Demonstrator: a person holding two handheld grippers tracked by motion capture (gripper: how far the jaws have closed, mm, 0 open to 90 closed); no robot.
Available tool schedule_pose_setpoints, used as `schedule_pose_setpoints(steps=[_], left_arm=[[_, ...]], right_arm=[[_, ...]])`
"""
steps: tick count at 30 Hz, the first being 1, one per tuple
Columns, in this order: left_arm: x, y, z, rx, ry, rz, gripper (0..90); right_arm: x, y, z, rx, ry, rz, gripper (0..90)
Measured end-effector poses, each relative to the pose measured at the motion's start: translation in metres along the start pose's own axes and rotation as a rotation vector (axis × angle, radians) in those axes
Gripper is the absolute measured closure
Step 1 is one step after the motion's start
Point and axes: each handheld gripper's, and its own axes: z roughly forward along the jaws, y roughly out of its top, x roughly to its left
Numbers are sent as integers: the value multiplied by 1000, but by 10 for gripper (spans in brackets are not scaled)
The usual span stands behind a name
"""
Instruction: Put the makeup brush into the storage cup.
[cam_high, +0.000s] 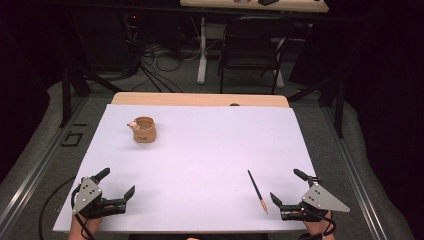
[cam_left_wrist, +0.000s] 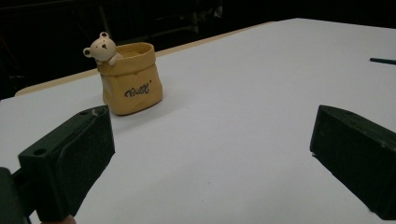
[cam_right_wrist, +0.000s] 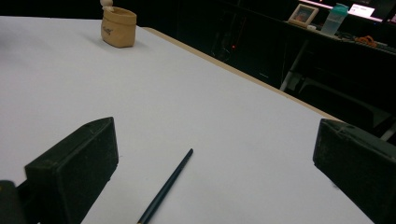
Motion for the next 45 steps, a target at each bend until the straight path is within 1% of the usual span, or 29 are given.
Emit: schedule_pose_setpoints(steps=[6,9,10,11,13,14,19,20,24,29,34,35,38,40,42,43,44,45], left_arm=[[0,0,1,10,-3,0,0],[0,0,2,15,-9,8,0],[0,0,3,15,-9,7,0],[0,0,3,16,-10,7,0],[0,0,4,18,-13,7,0],[0,0,4,21,-14,8,0],[0,0,5,25,-16,7,0],[0,0,5,26,-16,7,0],[0,0,5,26,-17,10,0],[-1,0,5,27,-12,11,0],[-1,0,5,30,-14,17,0],[-1,0,6,29,-15,17,0],[-1,0,6,33,-18,20,0],[-1,0,6,31,-13,17,0],[-1,0,6,31,-8,19,0],[-1,0,6,31,-8,19,0],[-1,0,6,30,-4,19,0],[0,0,5,29,-2,18,0]], right_arm=[[0,1,4,-2,1,4,0],[0,2,6,15,6,8,0],[-1,1,9,11,9,19,0],[-1,2,10,25,14,28,0],[-1,2,14,26,19,27,0],[-1,2,14,45,24,22,0],[1,3,21,49,40,23,0],[1,4,21,65,43,23,0],[0,4,26,65,41,31,0],[-1,5,34,110,46,44,0],[2,6,40,127,50,38,0],[3,7,43,144,55,35,0],[4,8,46,158,55,34,0],[6,10,51,188,56,42,0],[7,11,54,211,48,48,0],[7,11,54,211,48,48,0],[7,12,55,220,54,48,0],[8,13,58,238,70,53,0]])
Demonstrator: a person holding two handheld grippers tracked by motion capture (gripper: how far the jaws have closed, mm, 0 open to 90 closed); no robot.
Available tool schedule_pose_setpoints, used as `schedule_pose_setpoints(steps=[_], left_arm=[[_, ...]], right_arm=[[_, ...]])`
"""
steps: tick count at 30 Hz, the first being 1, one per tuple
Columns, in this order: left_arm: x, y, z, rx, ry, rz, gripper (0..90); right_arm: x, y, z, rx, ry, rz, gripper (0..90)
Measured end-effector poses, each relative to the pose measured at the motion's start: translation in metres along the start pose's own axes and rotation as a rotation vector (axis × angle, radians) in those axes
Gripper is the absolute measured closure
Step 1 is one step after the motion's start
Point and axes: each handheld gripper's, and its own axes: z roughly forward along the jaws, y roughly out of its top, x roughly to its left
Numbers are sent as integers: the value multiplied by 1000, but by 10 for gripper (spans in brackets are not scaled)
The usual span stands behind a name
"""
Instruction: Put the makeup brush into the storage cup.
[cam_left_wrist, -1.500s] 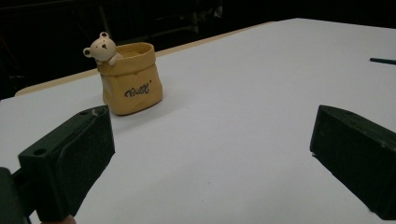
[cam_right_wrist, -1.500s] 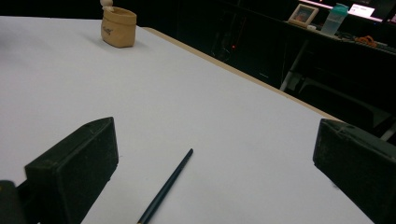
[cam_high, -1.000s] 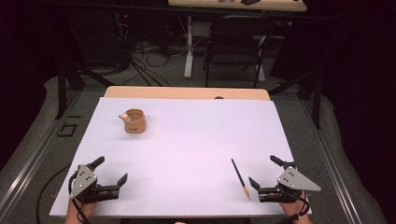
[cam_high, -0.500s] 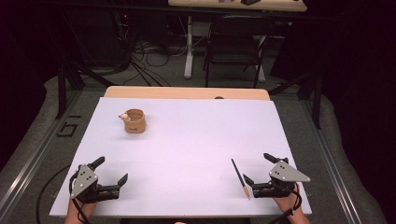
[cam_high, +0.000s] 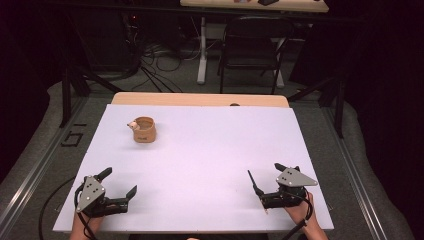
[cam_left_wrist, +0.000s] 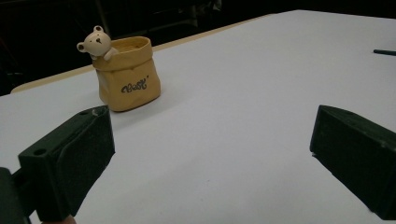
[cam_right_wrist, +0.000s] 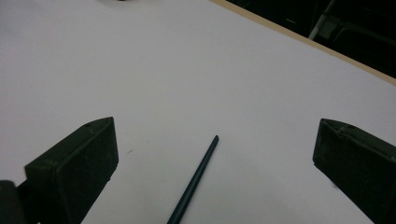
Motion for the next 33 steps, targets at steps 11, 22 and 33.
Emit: schedule_pose_setpoints(steps=[11,22,33], left_arm=[[0,0,1,0,1,-2,0],[0,0,1,5,1,-5,0],[0,0,1,6,0,-5,0]], right_arm=[[5,7,12,109,27,29,0],[11,24,21,288,25,73,0],[12,36,31,489,10,111,0]])
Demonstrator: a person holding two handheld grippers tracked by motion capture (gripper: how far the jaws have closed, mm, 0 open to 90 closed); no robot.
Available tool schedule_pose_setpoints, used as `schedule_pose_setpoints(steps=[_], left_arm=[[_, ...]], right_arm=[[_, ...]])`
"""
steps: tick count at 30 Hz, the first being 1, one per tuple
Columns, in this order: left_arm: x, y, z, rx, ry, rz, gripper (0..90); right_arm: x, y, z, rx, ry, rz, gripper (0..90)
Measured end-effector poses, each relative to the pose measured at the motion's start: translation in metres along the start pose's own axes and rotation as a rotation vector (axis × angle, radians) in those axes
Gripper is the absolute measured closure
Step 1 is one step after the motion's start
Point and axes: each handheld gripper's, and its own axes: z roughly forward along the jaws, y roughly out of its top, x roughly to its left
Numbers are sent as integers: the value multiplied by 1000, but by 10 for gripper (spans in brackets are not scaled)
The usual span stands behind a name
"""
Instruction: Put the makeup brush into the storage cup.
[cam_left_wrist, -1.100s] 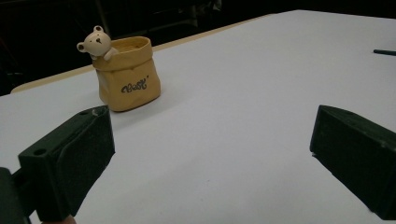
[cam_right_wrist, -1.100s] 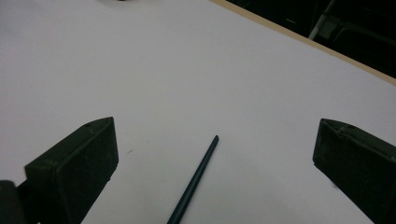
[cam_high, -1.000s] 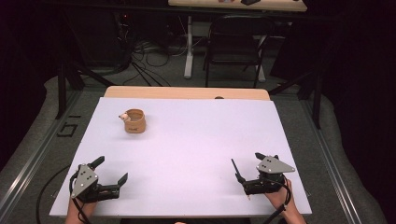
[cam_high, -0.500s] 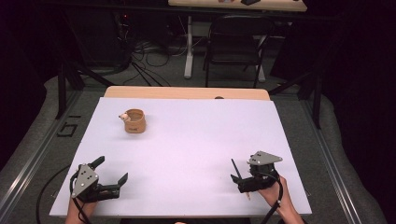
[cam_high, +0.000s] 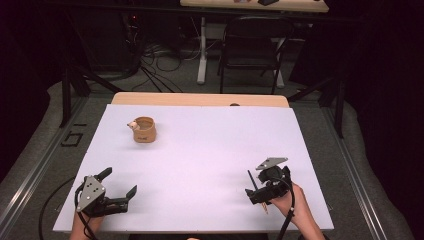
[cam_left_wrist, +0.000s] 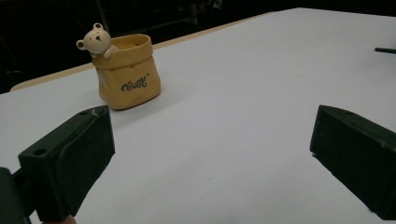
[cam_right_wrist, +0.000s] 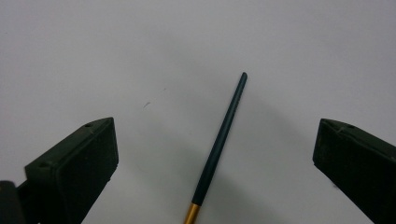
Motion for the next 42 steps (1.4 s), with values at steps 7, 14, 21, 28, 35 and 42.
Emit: schedule_pose_setpoints(steps=[7,14,21,28,35,42], left_arm=[[0,0,-1,-2,0,2,0],[0,0,-1,-4,0,0,0],[0,0,-1,-4,-4,1,0],[0,1,-2,-14,-7,-2,1],[0,1,-2,-13,-8,-3,0],[0,1,-2,-17,-9,-4,0]], right_arm=[[5,8,1,105,8,46,90],[5,11,4,184,12,79,186],[1,8,8,248,16,88,360],[1,4,15,316,7,81,518],[2,1,18,347,9,88,644],[1,-3,20,385,39,80,702]])
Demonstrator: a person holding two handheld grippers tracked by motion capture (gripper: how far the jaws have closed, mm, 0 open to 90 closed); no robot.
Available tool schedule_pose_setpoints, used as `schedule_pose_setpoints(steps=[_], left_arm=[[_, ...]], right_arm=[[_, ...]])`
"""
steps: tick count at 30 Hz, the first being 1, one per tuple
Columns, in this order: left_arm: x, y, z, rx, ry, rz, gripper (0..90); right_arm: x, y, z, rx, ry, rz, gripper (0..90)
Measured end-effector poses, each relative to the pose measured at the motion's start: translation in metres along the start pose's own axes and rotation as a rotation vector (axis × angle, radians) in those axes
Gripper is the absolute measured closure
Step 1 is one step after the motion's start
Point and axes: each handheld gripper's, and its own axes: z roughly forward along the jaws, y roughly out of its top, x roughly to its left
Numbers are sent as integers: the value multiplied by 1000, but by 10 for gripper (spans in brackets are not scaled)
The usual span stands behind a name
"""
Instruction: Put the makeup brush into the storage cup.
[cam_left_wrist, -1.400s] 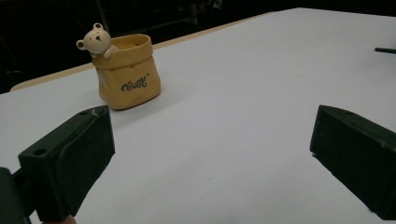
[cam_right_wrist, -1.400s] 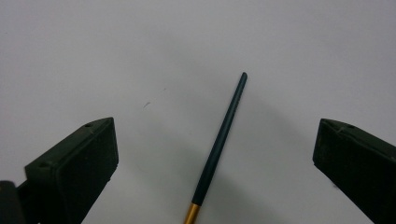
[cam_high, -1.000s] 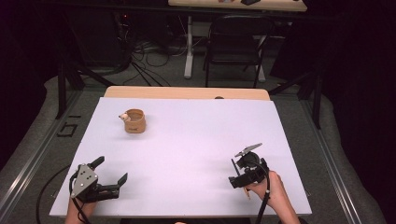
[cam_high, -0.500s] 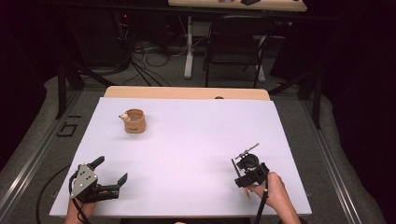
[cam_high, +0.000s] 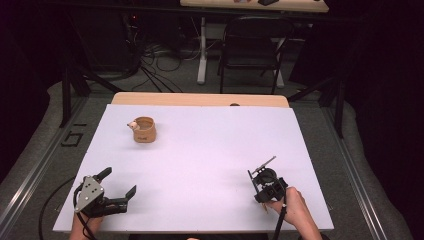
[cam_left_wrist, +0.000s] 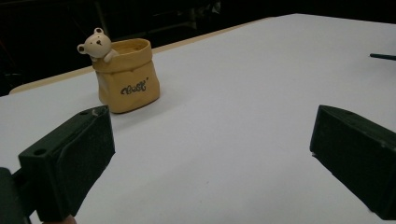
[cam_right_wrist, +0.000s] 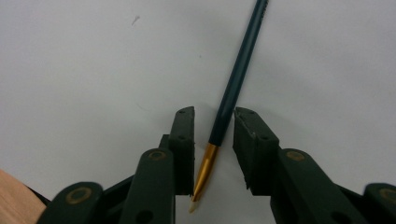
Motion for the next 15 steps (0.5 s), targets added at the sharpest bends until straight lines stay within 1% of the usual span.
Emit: schedule_pose_setpoints(steps=[1,2,3,4,6,7,10,11,12,13,14,15], left_arm=[[0,0,0,-1,0,1,1],[0,0,0,-1,0,1,0],[0,0,0,1,1,2,0],[0,0,0,2,1,2,1],[0,0,0,2,2,2,0],[0,0,0,2,2,2,0],[0,0,0,2,2,2,1],[0,0,0,2,2,2,1],[0,0,0,1,2,2,0],[0,0,0,1,2,2,1],[0,0,0,2,2,2,0],[0,0,0,2,1,2,0]], right_arm=[[1,-1,3,-21,-7,14,719],[1,-1,4,-23,-5,7,729],[1,-1,4,-21,-4,8,736],[2,0,4,-6,-3,13,739],[2,0,5,-13,-8,10,742],[2,0,5,5,-9,7,747],[2,0,7,16,-22,5,759],[3,0,8,27,-28,-2,771],[3,0,6,44,-23,-6,778],[3,0,6,44,-23,-6,778],[5,-1,9,12,-33,3,790],[5,-1,9,12,-33,3,790]])
